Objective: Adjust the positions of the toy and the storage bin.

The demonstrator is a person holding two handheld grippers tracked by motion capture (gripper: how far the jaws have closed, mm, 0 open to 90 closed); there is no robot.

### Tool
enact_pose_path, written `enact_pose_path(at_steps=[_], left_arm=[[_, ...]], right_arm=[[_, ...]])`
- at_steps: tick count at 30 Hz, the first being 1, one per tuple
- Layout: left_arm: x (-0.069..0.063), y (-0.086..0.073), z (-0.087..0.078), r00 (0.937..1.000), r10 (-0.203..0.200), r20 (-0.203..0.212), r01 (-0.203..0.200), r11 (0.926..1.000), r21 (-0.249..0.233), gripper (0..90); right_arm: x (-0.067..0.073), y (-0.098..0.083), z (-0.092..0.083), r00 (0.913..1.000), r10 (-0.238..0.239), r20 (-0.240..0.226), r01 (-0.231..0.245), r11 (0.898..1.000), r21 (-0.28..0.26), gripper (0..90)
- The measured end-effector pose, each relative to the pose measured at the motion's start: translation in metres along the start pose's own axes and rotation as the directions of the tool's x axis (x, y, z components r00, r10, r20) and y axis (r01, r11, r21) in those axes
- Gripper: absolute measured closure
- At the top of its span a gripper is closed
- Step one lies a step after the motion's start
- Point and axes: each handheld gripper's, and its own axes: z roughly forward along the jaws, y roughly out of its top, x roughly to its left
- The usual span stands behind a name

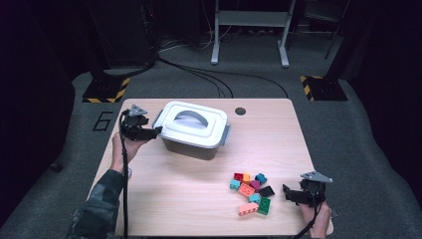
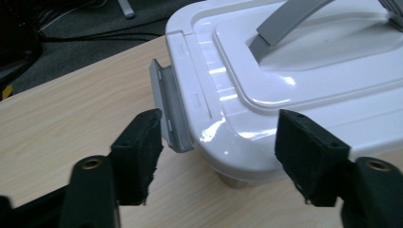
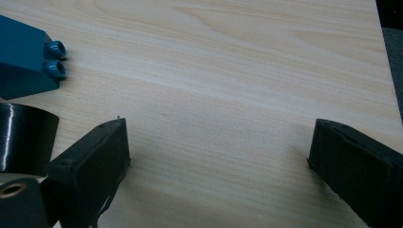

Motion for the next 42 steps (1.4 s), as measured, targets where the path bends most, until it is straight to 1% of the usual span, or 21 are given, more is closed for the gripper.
enact_pose_path(at_steps=[1,4,7,8,9,10,11,12,14,19,22,27,28,29,31,33,35,36,37,40,42], left_arm=[[0.001,0.001,0.003,0.9999,0.006,-0.008,-0.006,1.0,0.006,38.5],[0.004,0.002,0.009,0.9998,-0.02,0.003,0.02,0.9996,0.018,44.7],[0.007,0.003,0.013,0.9995,-0.033,0.005,0.033,0.9993,0.017,49.6],[0.008,0.004,0.014,0.9996,-0.028,0.01,0.028,0.9993,0.025,50.7],[0.009,0.004,0.016,0.9989,-0.038,0.028,0.037,0.9989,0.027,52.3],[0.01,0.003,0.017,0.9971,-0.054,0.053,0.053,0.9982,0.027,56.7],[0.01,0.003,0.017,0.9954,-0.075,0.059,0.073,0.997,0.026,62.0],[0.011,0.003,0.017,0.9935,-0.096,0.061,0.094,0.9952,0.027,62.4],[0.009,0.002,0.016,0.9913,-0.12,0.054,0.119,0.9925,0.029,62.9],[0.007,0.001,0.012,0.9886,-0.143,0.048,0.14,0.9887,0.053,63.1],[0.002,-0.001,0.01,0.9898,-0.136,0.043,0.134,0.9899,0.046,62.5],[-0.009,-0.003,0.007,0.9909,-0.123,0.054,0.121,0.9918,0.042,60.6],[-0.011,-0.004,0.006,0.9908,-0.121,0.062,0.118,0.9919,0.049,60.2],[-0.013,-0.004,0.005,0.9917,-0.111,0.066,0.108,0.9931,0.047,60.0],[-0.018,-0.005,0.003,0.9909,-0.114,0.072,0.111,0.9927,0.049,59.4],[-0.024,-0.007,0.001,0.9928,-0.097,0.07,0.094,0.9946,0.044,58.9],[-0.028,-0.008,-0.001,0.993,-0.088,0.078,0.085,0.9953,0.047,58.5],[-0.031,-0.009,-0.003,0.9891,-0.104,0.105,0.099,0.9939,0.048,57.8],[-0.031,-0.009,-0.003,0.9891,-0.104,0.105,0.099,0.9939,0.048,57.5],[-0.038,-0.01,-0.006,0.9895,-0.08,0.12,0.074,0.9959,0.052,57.0],[-0.044,-0.01,-0.009,0.9914,-0.052,0.12,0.045,0.9974,0.056,56.5]], right_arm=[[0.0,0.0,0.0,1.0,0.0,0.0,0.0,1.0,0.0,5.4],[0.0,0.0,0.0,1.0,0.001,0.001,-0.001,1.0,-0.001,5.5],[0.0,0.0,0.0,1.0,0.001,0.001,-0.001,1.0,-0.001,5.6],[0.0,0.0,0.0,1.0,0.001,0.001,-0.001,1.0,-0.001,5.6],[0.0,0.0,0.0,1.0,0.002,0.001,-0.002,1.0,-0.001,5.6],[0.0,0.0,0.0,1.0,0.002,0.001,-0.002,1.0,-0.001,5.6],[0.0,0.0,0.0,1.0,0.001,0.001,-0.001,1.0,0.0,5.7],[0.0,0.0,0.0,1.0,0.001,0.001,-0.001,1.0,-0.001,5.7],[0.0,0.0,0.0,1.0,0.002,0.001,-0.002,1.0,0.0,5.7],[0.0,0.0,0.0,1.0,0.002,0.001,-0.002,1.0,-0.001,5.8],[0.0,0.0,0.0,1.0,0.002,0.001,-0.002,1.0,-0.001,5.8],[0.0,0.0,0.0,1.0,0.004,0.002,-0.004,1.0,-0.002,5.9],[0.0,0.0,0.0,1.0,0.004,0.002,-0.004,1.0,-0.001,5.9],[0.0,0.0,0.0,1.0,0.004,0.002,-0.004,1.0,-0.001,5.9],[0.0,0.0,0.0,1.0,0.004,0.003,-0.004,1.0,-0.002,5.9],[0.0,0.0,0.0,1.0,0.003,0.002,-0.003,1.0,-0.001,6.0],[0.0,0.0,0.0,1.0,0.002,0.002,-0.002,1.0,-0.002,6.0],[0.0,0.0,0.0,1.0,0.003,0.002,-0.003,1.0,-0.001,6.0],[0.0,0.0,0.0,1.0,0.003,0.003,-0.003,1.0,-0.002,6.0],[0.0,0.0,0.0,1.0,0.003,0.003,-0.003,1.0,-0.002,6.0],[0.0,0.0,0.0,1.0,0.003,0.003,-0.003,1.0,-0.001,6.0]])
